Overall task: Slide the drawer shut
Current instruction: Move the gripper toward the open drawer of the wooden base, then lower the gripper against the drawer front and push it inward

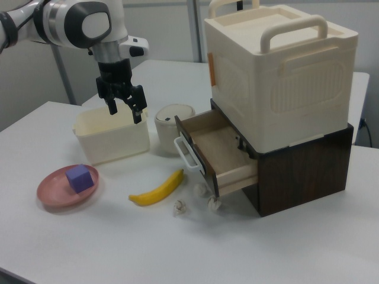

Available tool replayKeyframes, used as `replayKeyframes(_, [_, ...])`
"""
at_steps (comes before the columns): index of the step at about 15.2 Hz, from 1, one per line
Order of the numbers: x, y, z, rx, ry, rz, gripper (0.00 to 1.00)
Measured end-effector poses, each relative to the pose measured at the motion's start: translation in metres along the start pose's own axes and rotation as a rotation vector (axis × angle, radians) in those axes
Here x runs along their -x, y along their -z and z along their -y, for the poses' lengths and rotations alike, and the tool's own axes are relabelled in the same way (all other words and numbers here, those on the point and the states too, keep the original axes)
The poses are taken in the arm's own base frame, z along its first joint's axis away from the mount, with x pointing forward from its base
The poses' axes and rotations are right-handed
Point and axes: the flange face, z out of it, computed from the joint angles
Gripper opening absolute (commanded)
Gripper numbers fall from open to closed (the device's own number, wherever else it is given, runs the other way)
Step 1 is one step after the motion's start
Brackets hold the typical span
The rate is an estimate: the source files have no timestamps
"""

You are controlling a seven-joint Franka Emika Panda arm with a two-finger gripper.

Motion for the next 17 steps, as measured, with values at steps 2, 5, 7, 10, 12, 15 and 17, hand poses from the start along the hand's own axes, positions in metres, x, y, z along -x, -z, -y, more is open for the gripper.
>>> replayKeyframes(2, [0.0, 0.0, 0.0, -0.001, -0.12, -0.003, 1.0])
replayKeyframes(5, [-0.006, 0.0, -0.003, -0.011, -0.38, -0.039, 0.9])
replayKeyframes(7, [-0.009, -0.008, -0.01, -0.016, -0.491, -0.049, 0.55])
replayKeyframes(10, [-0.012, -0.03, -0.018, -0.011, -0.555, -0.037, 0.0])
replayKeyframes(12, [-0.012, -0.032, -0.022, -0.011, -0.577, -0.035, 0.0])
replayKeyframes(15, [-0.019, -0.037, -0.042, -0.025, -0.63, -0.078, 0.0])
replayKeyframes(17, [-0.028, -0.06, -0.059, 0.0, -0.647, -0.098, 0.0])
